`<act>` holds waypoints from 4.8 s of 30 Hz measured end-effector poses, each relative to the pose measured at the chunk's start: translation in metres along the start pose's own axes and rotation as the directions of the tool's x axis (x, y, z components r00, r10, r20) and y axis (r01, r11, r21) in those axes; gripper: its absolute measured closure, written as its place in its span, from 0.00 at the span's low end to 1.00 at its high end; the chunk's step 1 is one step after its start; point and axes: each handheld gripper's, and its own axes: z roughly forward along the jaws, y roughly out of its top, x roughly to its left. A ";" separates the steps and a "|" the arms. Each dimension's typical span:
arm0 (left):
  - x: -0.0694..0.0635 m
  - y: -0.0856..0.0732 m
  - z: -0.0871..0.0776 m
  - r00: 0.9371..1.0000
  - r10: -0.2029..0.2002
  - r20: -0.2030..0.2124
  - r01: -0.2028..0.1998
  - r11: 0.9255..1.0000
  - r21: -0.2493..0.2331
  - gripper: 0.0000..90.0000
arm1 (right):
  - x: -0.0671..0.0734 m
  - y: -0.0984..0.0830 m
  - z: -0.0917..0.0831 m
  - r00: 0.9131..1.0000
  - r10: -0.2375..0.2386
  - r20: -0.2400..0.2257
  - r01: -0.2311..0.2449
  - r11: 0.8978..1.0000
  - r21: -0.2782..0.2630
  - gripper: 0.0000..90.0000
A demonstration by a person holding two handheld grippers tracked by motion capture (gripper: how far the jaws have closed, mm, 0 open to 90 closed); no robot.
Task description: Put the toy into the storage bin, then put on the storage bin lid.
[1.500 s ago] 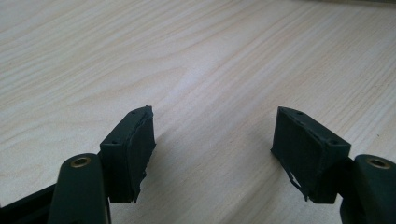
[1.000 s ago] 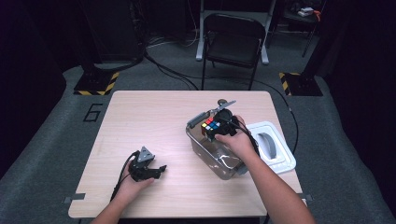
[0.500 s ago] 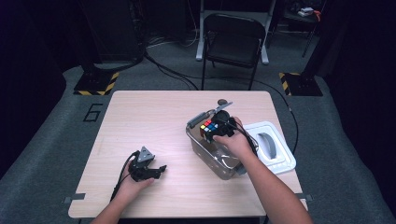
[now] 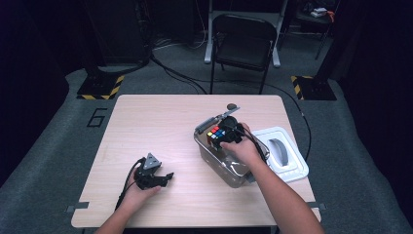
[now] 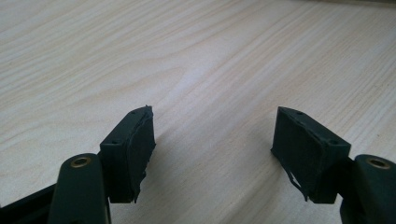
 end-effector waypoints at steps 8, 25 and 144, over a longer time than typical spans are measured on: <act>0.000 0.000 0.000 1.000 0.000 0.000 0.000 1.000 0.000 0.33 | 0.003 0.001 0.004 1.000 0.002 -0.008 -0.002 1.000 0.014 0.38; 0.000 0.000 0.000 1.000 0.001 0.000 -0.001 1.000 0.001 0.33 | 0.002 0.001 0.010 1.000 0.008 -0.013 -0.008 0.999 0.034 0.38; 0.000 -0.001 0.000 1.000 0.005 -0.005 -0.005 1.000 -0.004 0.32 | -0.028 -0.029 -0.149 0.999 0.038 0.029 -0.033 0.987 -0.156 0.46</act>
